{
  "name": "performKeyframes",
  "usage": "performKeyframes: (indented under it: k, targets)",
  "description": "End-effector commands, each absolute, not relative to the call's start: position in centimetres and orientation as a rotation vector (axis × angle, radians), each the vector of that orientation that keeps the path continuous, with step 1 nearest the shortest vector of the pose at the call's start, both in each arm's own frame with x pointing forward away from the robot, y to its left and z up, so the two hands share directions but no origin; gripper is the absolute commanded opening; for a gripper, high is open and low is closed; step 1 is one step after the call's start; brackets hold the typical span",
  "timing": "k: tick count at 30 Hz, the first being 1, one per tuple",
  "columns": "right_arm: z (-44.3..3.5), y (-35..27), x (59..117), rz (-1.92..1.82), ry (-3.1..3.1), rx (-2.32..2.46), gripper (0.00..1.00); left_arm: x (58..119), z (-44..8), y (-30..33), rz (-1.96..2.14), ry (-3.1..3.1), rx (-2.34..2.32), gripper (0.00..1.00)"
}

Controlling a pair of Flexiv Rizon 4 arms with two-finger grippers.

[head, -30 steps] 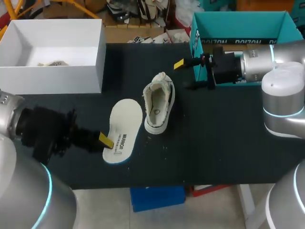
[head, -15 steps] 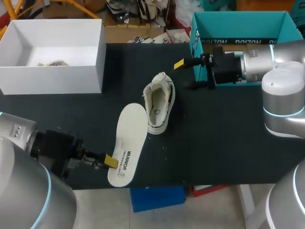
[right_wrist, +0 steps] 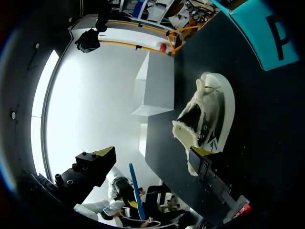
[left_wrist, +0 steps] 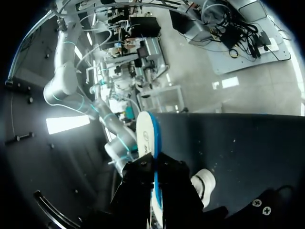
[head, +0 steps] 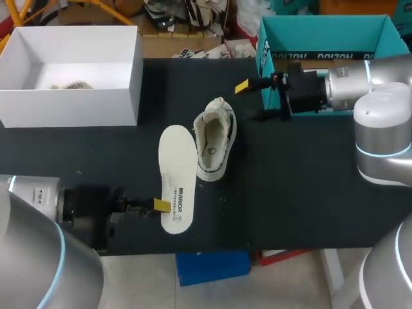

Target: Take the shoe out of the shoebox, open the shoe tongue, remove and reinsert the insole, then place the shoe into the shoebox

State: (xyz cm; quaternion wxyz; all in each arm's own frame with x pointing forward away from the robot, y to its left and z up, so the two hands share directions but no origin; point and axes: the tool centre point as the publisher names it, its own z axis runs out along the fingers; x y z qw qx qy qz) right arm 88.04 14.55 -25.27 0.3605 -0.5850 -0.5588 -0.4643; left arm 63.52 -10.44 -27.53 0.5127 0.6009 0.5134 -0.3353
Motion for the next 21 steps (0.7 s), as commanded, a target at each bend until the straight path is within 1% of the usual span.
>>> performKeyframes:
  k: [1, 11, 21]
  targets:
    - [-25.4, 14.7, 88.0, -1.200, -1.439, -1.510, 1.00, 68.2, -28.5, -12.8, -0.865, 1.202, 1.499, 0.00]
    - [-25.4, 14.7, 88.0, -1.200, -1.439, -1.510, 1.00, 73.7, -29.2, -15.1, -0.833, 1.219, 1.541, 0.00]
    - [-25.4, 14.7, 88.0, -1.200, -1.439, -1.510, 1.00, 78.0, -29.4, -15.9, -0.792, 1.251, 1.555, 0.00]
